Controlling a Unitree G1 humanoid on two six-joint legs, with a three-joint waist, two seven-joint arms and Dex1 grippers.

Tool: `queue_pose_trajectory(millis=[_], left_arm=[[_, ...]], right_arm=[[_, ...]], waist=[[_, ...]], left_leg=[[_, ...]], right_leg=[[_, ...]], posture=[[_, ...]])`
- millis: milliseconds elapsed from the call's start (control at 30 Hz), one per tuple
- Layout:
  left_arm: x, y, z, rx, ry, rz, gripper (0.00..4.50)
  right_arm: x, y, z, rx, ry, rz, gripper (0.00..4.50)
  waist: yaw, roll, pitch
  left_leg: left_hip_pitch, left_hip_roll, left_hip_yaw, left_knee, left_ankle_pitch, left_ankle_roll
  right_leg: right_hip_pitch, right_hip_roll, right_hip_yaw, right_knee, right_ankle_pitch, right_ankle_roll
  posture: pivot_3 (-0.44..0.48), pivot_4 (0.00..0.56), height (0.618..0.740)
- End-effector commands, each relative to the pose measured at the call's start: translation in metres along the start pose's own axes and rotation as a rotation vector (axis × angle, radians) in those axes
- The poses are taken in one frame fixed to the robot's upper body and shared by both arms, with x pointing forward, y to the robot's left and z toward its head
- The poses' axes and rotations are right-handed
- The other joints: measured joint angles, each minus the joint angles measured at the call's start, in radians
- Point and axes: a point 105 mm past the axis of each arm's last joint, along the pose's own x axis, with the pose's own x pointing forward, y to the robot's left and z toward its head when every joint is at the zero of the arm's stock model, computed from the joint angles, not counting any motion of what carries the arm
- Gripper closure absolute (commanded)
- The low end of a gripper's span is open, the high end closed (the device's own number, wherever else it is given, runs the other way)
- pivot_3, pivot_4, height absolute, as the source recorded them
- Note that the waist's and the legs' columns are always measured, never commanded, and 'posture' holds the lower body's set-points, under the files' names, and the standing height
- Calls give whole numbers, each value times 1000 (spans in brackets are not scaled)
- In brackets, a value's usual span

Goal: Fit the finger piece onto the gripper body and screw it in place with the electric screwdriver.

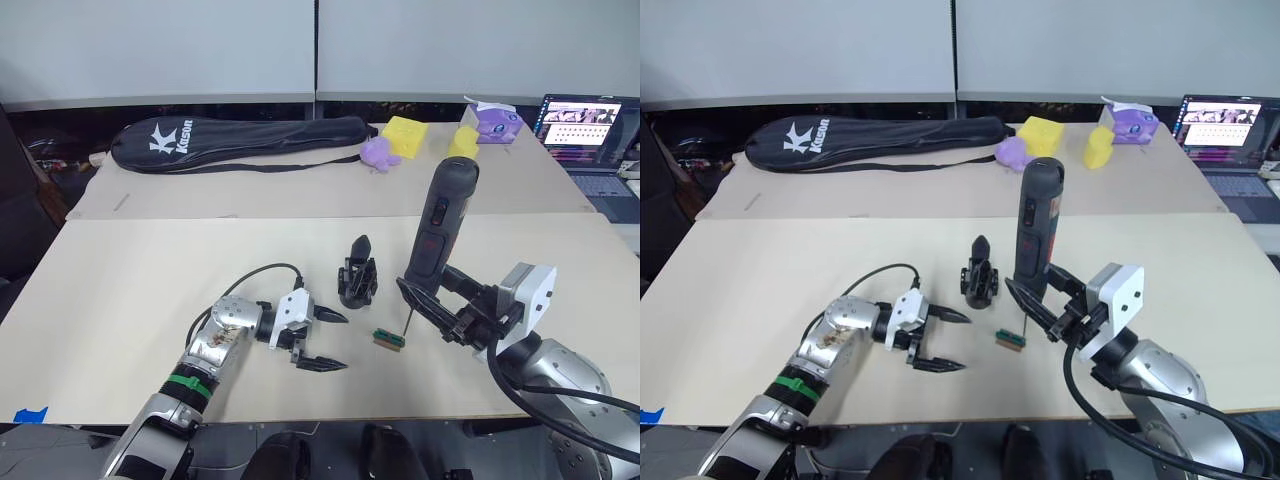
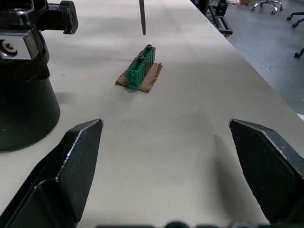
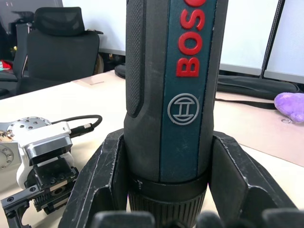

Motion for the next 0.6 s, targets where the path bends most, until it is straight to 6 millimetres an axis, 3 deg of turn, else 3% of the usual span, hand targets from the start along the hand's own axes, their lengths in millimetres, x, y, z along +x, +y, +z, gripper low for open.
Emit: queue_pose_trajectory(millis=[33, 600], left_arm=[[1, 5, 16, 49, -32, 0, 0], [6, 4, 22, 52, -40, -8, 0]], right_arm=[[1, 5, 16, -43, -69, 17, 2572], [-4, 8, 8, -33, -63, 18, 2572]], waist=[[0, 0, 0], [0, 0, 0]], left_leg=[[0, 0, 0, 0, 0, 0], [0, 0, 0, 0, 0, 0]], right_leg=[[0, 0, 0, 0, 0, 0], [0, 0, 0, 0, 0, 0]], posture=[[0, 150, 723], [0, 150, 723]])
